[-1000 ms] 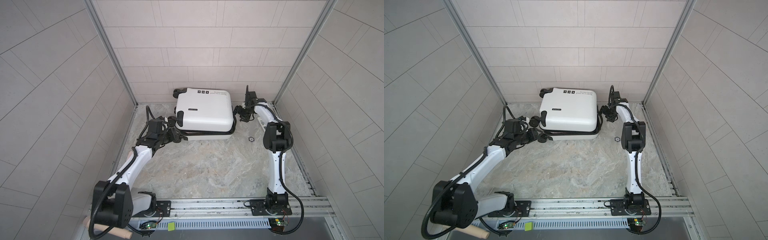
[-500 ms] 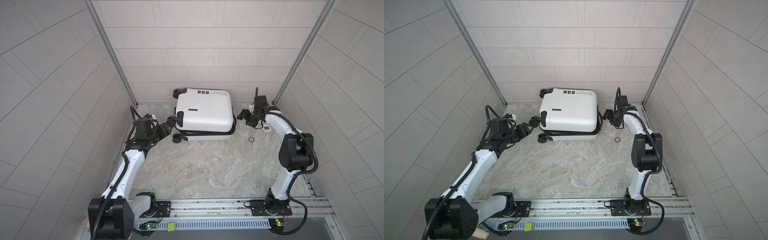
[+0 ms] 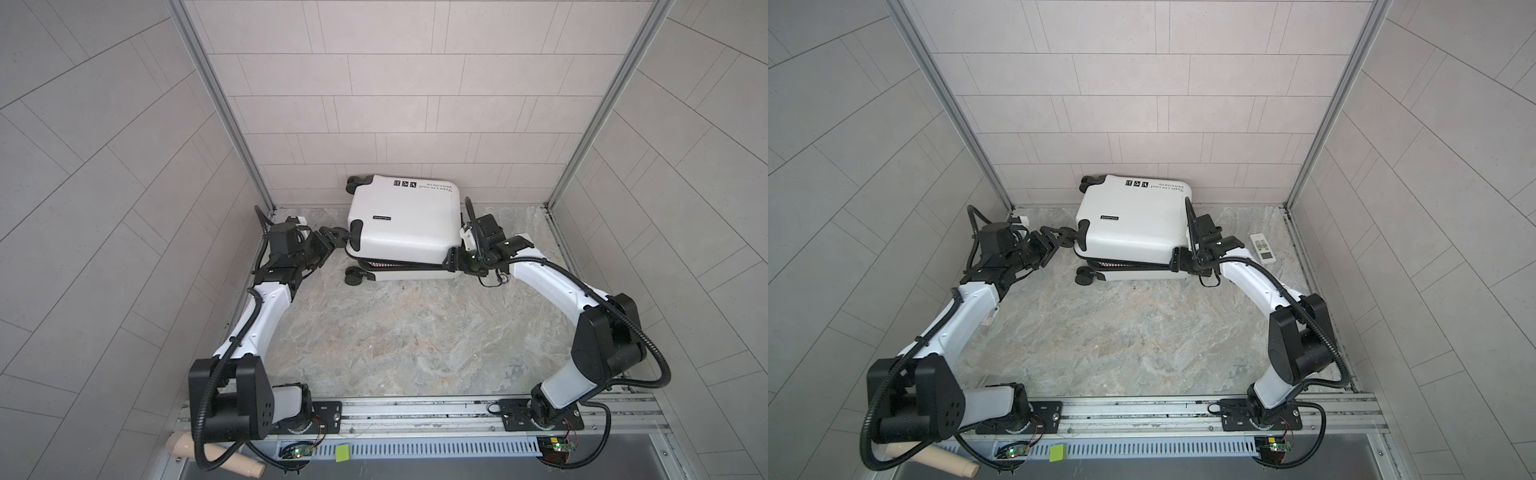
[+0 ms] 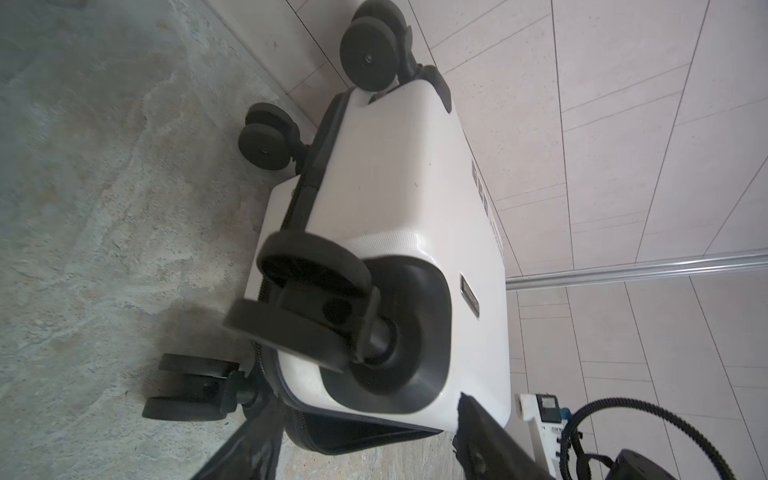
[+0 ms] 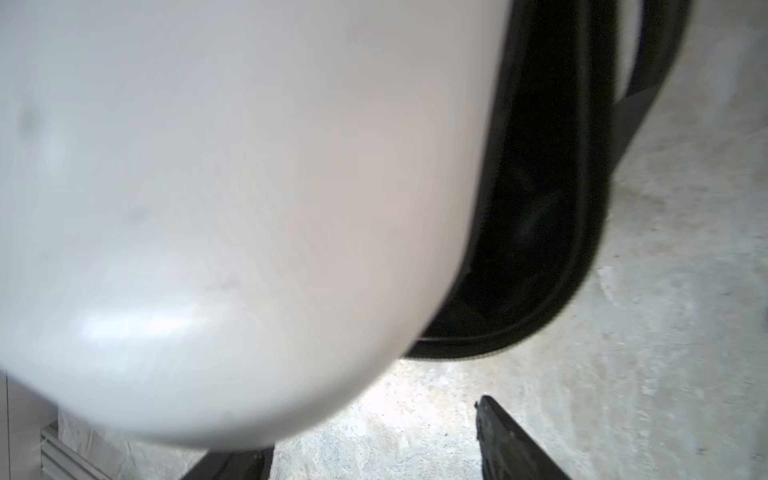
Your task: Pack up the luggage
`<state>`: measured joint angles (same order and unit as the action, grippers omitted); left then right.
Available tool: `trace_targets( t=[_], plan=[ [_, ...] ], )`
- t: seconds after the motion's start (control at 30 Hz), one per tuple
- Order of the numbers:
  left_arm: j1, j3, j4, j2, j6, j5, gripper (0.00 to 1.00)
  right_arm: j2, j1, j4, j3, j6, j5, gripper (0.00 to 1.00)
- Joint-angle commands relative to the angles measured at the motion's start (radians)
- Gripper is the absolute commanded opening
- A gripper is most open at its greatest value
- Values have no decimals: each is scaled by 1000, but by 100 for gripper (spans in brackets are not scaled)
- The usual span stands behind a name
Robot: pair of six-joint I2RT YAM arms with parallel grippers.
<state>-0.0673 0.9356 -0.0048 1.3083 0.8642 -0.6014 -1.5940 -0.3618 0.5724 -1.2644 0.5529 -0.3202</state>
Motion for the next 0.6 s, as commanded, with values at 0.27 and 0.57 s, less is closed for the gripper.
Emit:
trace_targets(
  t=[0.27, 0.57],
  plan=[
    [-62, 282, -219, 105, -208, 118, 69, 92, 161, -154, 190, 117, -36, 74],
    [-61, 527, -389, 398, -337, 89, 64, 5, 268, -293, 248, 229, -120, 72]
  ],
)
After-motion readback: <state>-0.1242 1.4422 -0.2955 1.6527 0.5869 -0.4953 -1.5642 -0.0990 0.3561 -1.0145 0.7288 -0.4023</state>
